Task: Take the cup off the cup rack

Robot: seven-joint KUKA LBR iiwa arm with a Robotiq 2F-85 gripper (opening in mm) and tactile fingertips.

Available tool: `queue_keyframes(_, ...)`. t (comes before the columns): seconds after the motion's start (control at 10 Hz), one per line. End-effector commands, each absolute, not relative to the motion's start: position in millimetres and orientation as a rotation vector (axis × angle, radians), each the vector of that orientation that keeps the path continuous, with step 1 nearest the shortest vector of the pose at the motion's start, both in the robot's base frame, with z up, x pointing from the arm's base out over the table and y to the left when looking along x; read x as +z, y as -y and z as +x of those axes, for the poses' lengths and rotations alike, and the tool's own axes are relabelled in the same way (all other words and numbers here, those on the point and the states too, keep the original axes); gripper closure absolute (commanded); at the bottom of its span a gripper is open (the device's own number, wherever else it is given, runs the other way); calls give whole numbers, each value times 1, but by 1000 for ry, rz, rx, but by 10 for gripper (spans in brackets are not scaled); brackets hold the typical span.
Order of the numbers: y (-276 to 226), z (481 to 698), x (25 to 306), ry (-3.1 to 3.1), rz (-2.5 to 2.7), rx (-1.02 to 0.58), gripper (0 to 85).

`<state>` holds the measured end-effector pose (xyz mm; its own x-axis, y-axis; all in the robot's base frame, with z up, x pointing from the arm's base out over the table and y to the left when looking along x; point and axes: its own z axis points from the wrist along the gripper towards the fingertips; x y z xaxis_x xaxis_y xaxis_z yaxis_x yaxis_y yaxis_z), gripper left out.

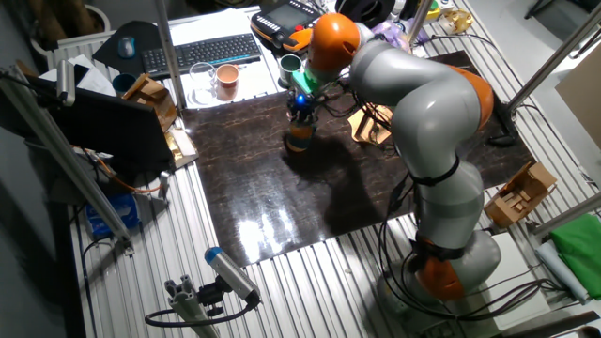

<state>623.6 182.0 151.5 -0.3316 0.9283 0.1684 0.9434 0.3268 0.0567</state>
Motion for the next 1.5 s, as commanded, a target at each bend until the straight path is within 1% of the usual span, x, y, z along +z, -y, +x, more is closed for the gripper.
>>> queue_keyframes(0.0, -181, 623, 155, 2492, -1735, -194, 590)
queue_keyframes(0.1, -180, 620, 162, 2531, -1707, -140, 590)
queue_keyframes(0.3, -175, 608, 191, 2610, -1650, -38, 623)
queue_keyframes(0.4, -165, 604, 208, 2627, -1604, -29, 663)
queue_keyframes(0.5, -147, 601, 227, 2651, -1529, -42, 723)
queue_keyframes(0.6, -133, 598, 237, 2683, -1478, -38, 800)
queue_keyframes(0.7, -121, 596, 244, 2714, -1442, -27, 843)
queue_keyframes(1.1, -79, 588, 260, 2808, -1316, 11, 843)
queue_keyframes(1.4, -64, 582, 259, 2865, -1225, 15, 843)
